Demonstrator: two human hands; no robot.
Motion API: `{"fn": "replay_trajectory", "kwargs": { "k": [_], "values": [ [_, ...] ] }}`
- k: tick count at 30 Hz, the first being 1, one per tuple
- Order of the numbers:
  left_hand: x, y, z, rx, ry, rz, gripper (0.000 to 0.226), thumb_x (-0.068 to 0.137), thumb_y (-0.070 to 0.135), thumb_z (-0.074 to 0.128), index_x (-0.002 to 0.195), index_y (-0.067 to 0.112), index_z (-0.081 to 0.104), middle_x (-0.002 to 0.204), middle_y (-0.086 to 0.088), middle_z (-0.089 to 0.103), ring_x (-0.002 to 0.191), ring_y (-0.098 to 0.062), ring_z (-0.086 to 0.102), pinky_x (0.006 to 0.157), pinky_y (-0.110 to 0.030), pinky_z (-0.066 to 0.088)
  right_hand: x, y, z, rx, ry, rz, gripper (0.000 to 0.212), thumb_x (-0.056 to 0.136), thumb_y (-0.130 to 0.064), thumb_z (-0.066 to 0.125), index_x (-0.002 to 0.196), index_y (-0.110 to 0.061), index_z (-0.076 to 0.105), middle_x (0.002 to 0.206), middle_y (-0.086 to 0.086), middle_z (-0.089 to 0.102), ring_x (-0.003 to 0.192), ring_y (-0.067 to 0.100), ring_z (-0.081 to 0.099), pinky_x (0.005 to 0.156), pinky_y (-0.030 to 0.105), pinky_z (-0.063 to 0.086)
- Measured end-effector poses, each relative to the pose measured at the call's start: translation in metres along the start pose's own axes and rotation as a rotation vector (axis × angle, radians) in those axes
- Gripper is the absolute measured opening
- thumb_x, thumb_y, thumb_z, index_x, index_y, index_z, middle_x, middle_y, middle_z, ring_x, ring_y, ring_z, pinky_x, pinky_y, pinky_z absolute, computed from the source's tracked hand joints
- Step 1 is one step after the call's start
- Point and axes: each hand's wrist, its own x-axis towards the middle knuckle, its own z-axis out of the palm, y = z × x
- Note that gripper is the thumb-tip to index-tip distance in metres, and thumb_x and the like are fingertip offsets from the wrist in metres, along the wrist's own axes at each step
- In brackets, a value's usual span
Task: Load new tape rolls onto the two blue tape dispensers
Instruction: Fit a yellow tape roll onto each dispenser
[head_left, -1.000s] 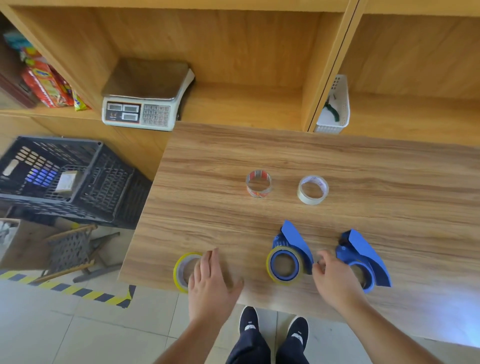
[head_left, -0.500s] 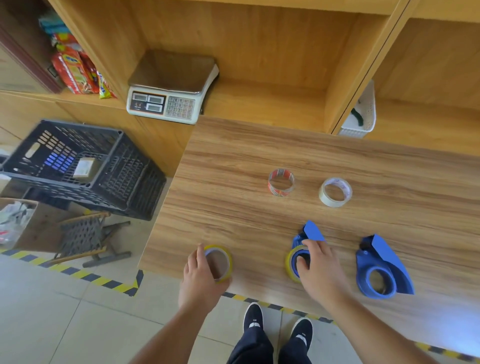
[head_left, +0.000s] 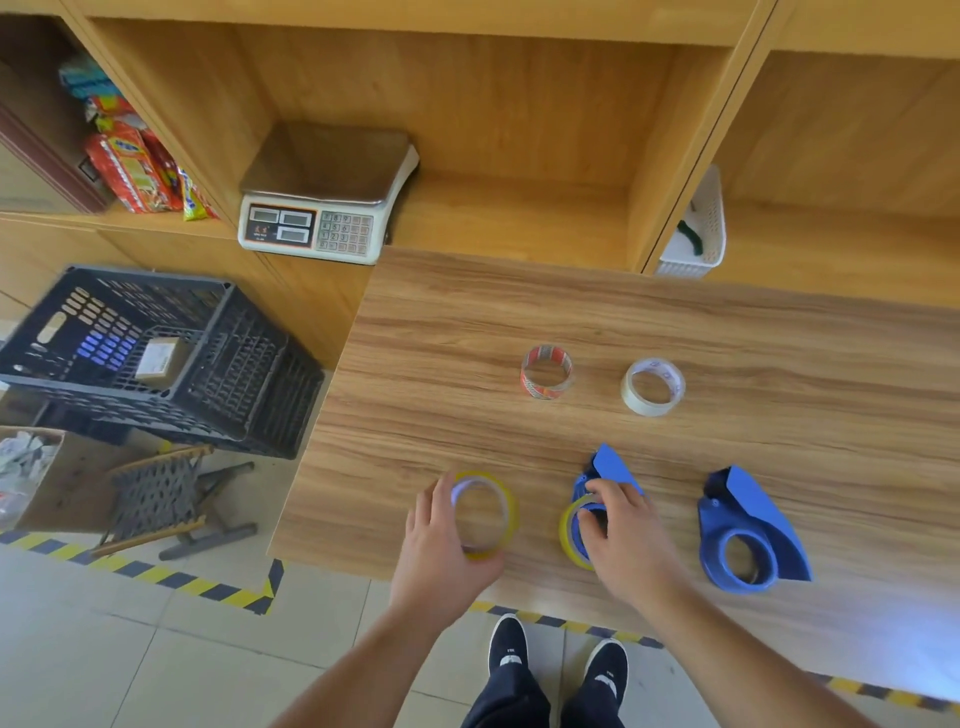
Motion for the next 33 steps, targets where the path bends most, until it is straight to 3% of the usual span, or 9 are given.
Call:
{"fn": "replay_trajectory", "kwargs": {
  "k": [7,10,16,19,22,25,30,33],
  "values": [
    [0.003,0.076,0.029,-0.016,-0.067,0.215,0.117,0.066,0.053,0.082,0.160,0.030,0.016,0.139,0.021,0.037,0.137,-0.006,0.034,0.113,-0.027,0.037,-0.003,0.005,-0.032,0.348,-0.031,0.025,0.034,0.103,-0.045,0.046,0.129,-0.029,0.061,0.109,-0.010,0.069,0.100,0.011,0.061,0.084,0.029,0.043],
    [0.002,0.100,0.047,-0.003,-0.109,0.293,0.120,0.067,0.053,0.082,0.161,0.031,0.013,0.137,0.027,0.032,0.138,-0.005,0.034,0.113,-0.021,0.032,-0.007,0.021,-0.047,0.442,-0.033,0.059,0.034,0.100,-0.050,0.051,0.128,-0.033,0.059,0.107,-0.008,0.073,0.101,0.010,0.066,0.088,0.030,0.050],
    [-0.004,0.138,0.083,0.028,-0.171,0.383,0.120,0.068,0.053,0.081,0.162,0.032,0.009,0.149,0.018,0.035,0.141,-0.004,0.031,0.118,-0.024,0.031,-0.018,0.067,-0.072,0.511,0.051,0.116,0.017,0.103,-0.040,0.052,0.116,-0.037,0.061,0.100,-0.018,0.071,0.095,0.004,0.066,0.078,0.017,0.044],
    [-0.010,0.157,0.105,0.063,-0.202,0.396,0.120,0.068,0.055,0.078,0.162,0.031,0.009,0.154,0.016,0.032,0.145,-0.006,0.027,0.120,-0.025,0.027,-0.024,0.096,-0.084,0.555,0.126,0.181,0.022,0.105,-0.038,0.047,0.115,-0.033,0.066,0.093,-0.017,0.068,0.090,0.006,0.064,0.083,0.026,0.045],
    [-0.015,0.170,0.127,0.105,-0.227,0.416,0.118,0.070,0.059,0.075,0.163,0.029,0.009,0.154,0.015,0.032,0.145,-0.008,0.027,0.120,-0.025,0.026,-0.026,0.128,-0.093,0.518,0.205,0.234,0.024,0.106,-0.029,0.045,0.112,-0.023,0.067,0.100,-0.004,0.070,0.098,0.017,0.063,0.089,0.034,0.045],
    [-0.020,0.180,0.148,0.149,-0.252,0.422,0.117,0.071,0.059,0.074,0.163,0.028,0.008,0.153,0.014,0.033,0.143,-0.010,0.028,0.119,-0.026,0.028,-0.028,0.160,-0.100,0.453,0.241,0.254,0.028,0.105,-0.033,0.044,0.117,-0.022,0.067,0.112,0.000,0.070,0.110,0.022,0.063,0.101,0.043,0.047],
    [-0.024,0.192,0.177,0.212,-0.290,0.398,0.115,0.073,0.059,0.073,0.163,0.025,0.009,0.153,0.012,0.033,0.143,-0.013,0.030,0.120,-0.029,0.029,-0.030,0.195,-0.112,0.365,0.261,0.303,0.025,0.105,-0.028,0.046,0.118,-0.020,0.066,0.113,0.004,0.066,0.101,0.024,0.062,0.088,0.034,0.045],
    [-0.025,0.196,0.191,0.256,-0.292,0.375,0.115,0.072,0.061,0.071,0.163,0.023,0.011,0.151,0.011,0.035,0.142,-0.016,0.034,0.120,-0.032,0.033,-0.030,0.207,-0.113,0.329,0.273,0.324,0.029,0.104,-0.026,0.048,0.128,-0.017,0.063,0.120,0.005,0.060,0.097,0.022,0.060,0.086,0.028,0.039]
  ]
}}
